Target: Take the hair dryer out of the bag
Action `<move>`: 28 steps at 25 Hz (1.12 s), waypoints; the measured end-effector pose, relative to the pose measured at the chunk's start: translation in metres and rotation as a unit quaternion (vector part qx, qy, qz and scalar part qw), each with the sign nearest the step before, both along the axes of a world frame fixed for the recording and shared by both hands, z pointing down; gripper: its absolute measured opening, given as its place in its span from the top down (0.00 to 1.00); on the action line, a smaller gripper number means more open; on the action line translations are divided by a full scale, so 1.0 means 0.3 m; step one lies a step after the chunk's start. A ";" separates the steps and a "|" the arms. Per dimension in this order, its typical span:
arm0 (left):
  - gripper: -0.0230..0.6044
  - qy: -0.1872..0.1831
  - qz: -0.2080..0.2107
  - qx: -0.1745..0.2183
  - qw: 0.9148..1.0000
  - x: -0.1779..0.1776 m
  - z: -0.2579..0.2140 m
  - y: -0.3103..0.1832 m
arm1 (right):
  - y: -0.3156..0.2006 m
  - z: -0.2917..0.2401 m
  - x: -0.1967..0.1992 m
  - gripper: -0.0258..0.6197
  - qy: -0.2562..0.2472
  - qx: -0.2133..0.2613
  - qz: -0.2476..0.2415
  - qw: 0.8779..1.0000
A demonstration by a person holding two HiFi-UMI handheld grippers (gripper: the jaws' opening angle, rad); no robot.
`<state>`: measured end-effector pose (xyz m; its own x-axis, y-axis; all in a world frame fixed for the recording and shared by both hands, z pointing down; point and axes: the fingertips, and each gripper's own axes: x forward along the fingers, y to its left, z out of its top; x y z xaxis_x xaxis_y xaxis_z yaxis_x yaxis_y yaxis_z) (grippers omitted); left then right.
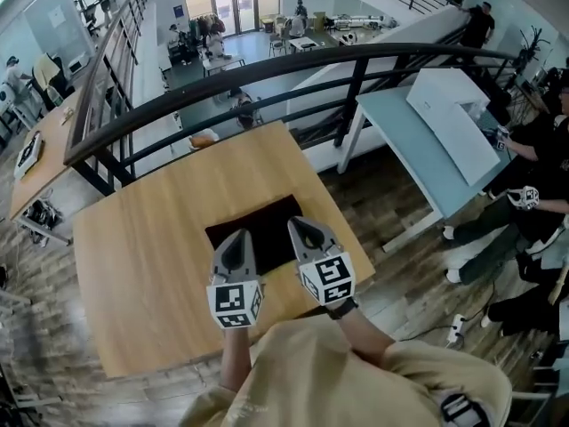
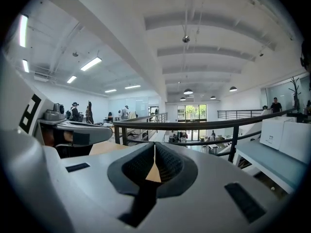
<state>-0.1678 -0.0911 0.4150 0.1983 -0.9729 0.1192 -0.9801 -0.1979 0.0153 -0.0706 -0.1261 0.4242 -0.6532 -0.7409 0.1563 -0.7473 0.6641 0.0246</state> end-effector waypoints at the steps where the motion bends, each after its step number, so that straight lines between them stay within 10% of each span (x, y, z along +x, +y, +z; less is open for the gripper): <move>1: 0.94 -0.001 0.002 -0.010 1.000 0.000 0.024 -0.016 | -0.009 0.021 0.000 0.94 0.002 -0.007 0.001 1.000; 14: 0.91 -0.048 0.042 -0.150 0.987 0.056 0.423 -0.283 | -0.229 0.291 0.034 0.94 0.035 -0.080 -0.006 0.996; 28: 0.56 -0.157 0.116 -0.333 0.922 0.104 0.907 -0.395 | -0.349 0.516 0.153 0.94 0.063 -0.146 0.027 0.987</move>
